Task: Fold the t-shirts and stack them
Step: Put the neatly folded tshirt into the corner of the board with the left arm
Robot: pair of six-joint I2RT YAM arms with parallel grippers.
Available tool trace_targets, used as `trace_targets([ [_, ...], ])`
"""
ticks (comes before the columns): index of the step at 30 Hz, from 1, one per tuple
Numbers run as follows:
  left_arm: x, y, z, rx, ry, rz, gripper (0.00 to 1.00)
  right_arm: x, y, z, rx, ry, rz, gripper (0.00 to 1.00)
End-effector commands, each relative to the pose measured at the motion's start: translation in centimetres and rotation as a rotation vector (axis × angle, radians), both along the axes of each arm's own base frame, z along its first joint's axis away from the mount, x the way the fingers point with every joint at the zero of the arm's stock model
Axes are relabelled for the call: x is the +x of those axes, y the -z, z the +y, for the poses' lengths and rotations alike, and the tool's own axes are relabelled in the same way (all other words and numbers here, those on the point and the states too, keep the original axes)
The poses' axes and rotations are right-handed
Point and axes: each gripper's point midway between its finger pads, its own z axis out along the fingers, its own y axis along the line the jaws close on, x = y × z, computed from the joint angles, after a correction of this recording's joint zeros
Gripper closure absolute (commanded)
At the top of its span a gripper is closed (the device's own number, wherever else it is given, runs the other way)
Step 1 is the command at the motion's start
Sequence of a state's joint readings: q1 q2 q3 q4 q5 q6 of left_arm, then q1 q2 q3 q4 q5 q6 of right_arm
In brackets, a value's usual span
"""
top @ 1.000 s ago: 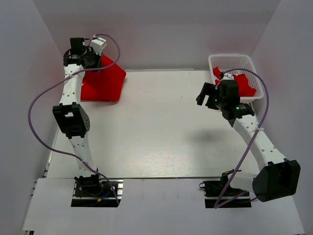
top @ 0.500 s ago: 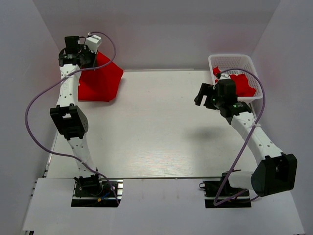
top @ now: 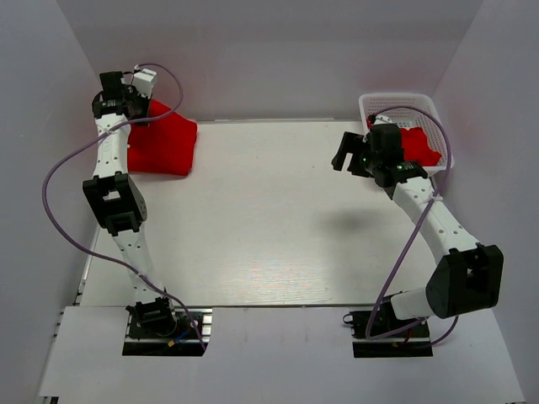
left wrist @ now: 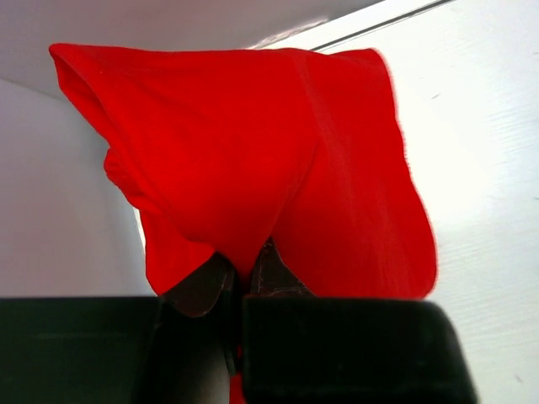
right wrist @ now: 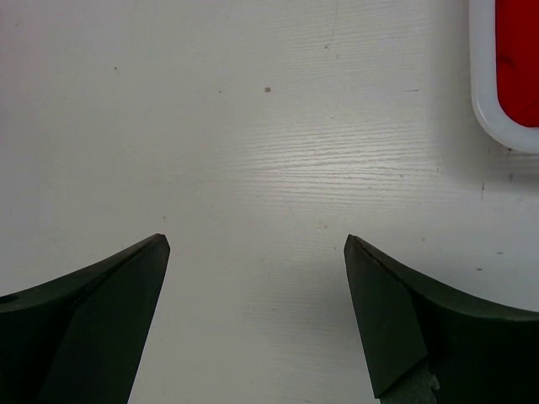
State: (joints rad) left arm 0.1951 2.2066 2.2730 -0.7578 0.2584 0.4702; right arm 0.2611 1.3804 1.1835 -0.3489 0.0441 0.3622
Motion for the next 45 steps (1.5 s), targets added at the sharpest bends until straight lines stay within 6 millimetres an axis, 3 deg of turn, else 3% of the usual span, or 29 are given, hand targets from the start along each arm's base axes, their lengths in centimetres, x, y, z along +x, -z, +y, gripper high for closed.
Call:
trace_targets([
  [1, 1.1, -1.7, 1.9, 0.024, -0.039, -0.078, 1.00, 1.2, -2.3, 0.4, 0.007, -0.010, -0.050, 0.10],
  [13, 2.8, 3.1, 7.9, 0.114, -0.214, -0.042, 1.00, 2.6, -2.3, 0.8, 0.003, -0.011, -0.015, 0.10],
  [16, 2.6, 2.5, 10.5, 0.167, -0.367, -0.063, 0.01, 3.0, -2.0, 1.0, 0.000, -0.015, 0.006, 0.10],
  [19, 2.5, 1.8, 11.7, 0.181, -0.450, -0.090, 0.00, 3.2, -2.1, 1.3, 0.003, -0.022, 0.014, 0.10],
  [23, 2.1, 0.8, 11.4, 0.149, -0.472, -0.103, 0.00, 3.0, -2.4, 1.6, 0.016, -0.033, 0.009, 0.10],
  [24, 1.8, -0.7, 11.4, 0.150, -0.473, -0.127, 0.00, 2.8, -2.5, 1.5, 0.017, -0.032, 0.008, 0.10],
  [27, 1.8, -1.5, 9.7, 0.093, -0.444, -0.143, 0.00, 2.2, -2.7, 1.3, 0.014, -0.034, 0.001, 0.10],
  [32, 0.1, -3.6, 4.3, -0.126, -0.349, -0.124, 0.00, 0.0, -2.3, 1.3, 0.028, -0.065, 0.012, 0.10],
  [35, -1.4, -3.0, -1.6, -0.342, -0.246, -0.029, 0.00, -1.4, -1.6, 0.7, 0.016, -0.058, 0.037, 0.10],
  [37, -3.5, -2.3, -4.4, -0.396, -0.243, 0.030, 0.00, -2.6, 0.1, 0.4, 0.009, -0.056, 0.078, 0.10],
  [38, -4.1, -2.2, -7.0, -0.437, -0.240, 0.046, 0.00, -3.2, 0.2, 0.4, 0.013, -0.062, 0.080, 0.10],
  [39, -5.9, -1.6, -8.6, -0.448, -0.229, 0.070, 0.00, -4.1, 1.9, 0.2, 0.011, -0.058, 0.119, 0.10],
  [41, -7.1, -2.0, -12.7, -0.437, -0.180, 0.050, 0.00, -5.1, 1.4, 0.1, 0.019, -0.067, 0.096, 0.10],
  [43, -9.1, -1.2, -15.6, -0.426, -0.167, 0.085, 0.00, -6.4, 2.7, -0.3, 0.013, -0.068, 0.107, 0.10],
  [44, -11.6, -0.6, -19.0, -0.433, -0.124, 0.122, 0.00, -7.3, 2.8, -0.6, 0.016, -0.067, 0.104, 0.10],
  [45, -12.9, -0.2, -20.6, -0.442, -0.099, 0.139, 0.00, -8.0, 3.9, -0.6, 0.012, -0.071, 0.130, 0.10],
])
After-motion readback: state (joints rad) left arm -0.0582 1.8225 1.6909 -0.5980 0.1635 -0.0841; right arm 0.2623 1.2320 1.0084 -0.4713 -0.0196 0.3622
